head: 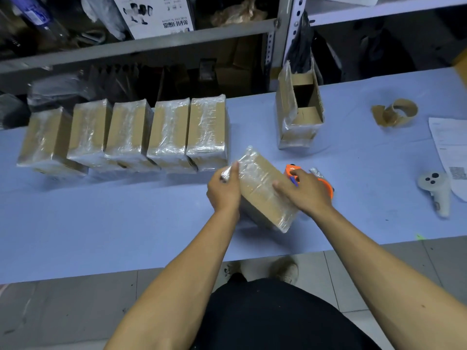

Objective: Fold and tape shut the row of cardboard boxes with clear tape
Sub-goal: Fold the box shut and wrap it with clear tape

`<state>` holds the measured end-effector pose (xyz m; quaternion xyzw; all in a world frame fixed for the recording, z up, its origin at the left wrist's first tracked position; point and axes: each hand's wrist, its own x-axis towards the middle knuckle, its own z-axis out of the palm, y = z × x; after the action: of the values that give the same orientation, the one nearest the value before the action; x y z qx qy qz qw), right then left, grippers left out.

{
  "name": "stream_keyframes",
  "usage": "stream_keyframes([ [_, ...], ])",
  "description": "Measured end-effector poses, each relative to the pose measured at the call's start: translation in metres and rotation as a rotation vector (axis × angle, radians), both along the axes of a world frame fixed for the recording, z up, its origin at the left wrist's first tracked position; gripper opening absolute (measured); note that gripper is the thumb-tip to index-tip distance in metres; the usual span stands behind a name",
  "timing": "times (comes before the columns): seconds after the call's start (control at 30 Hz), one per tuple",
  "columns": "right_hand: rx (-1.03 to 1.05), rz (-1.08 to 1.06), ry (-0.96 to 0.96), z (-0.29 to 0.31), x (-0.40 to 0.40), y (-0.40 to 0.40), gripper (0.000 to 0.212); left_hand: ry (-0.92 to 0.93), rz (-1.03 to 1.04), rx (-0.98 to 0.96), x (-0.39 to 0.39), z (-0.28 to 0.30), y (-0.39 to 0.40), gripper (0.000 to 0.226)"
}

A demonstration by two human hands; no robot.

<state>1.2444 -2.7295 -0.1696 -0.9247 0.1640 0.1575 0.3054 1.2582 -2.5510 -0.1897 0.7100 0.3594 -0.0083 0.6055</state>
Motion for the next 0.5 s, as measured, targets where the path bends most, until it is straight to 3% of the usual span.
stream_keyframes([
  [0.07,0.118,-0.03,0.037,-0.013,-0.01,-0.001,0.057,0.134,0.144,-0.023,-0.012,-0.01,0.007,0.039],
  [0.17,0.286,-0.207,-0.011,-0.023,-0.022,0.006,0.068,0.142,0.022,0.131,-0.028,-0.021,0.024,0.046],
  [0.27,0.31,-0.255,-0.064,-0.026,-0.021,0.01,0.057,0.068,-0.161,0.09,-0.014,-0.023,0.045,0.02],
  [0.37,0.343,-0.162,-0.059,-0.025,-0.01,0.011,0.058,0.06,-0.429,0.007,0.005,-0.016,0.059,0.066],
  [0.43,0.351,-0.133,-0.065,-0.024,-0.006,0.012,0.067,0.057,-0.464,0.037,0.008,-0.013,0.059,0.07],
  [0.5,0.396,-0.259,-0.112,-0.026,-0.008,0.015,0.065,0.058,-0.405,0.077,0.0,-0.014,0.056,0.066],
])
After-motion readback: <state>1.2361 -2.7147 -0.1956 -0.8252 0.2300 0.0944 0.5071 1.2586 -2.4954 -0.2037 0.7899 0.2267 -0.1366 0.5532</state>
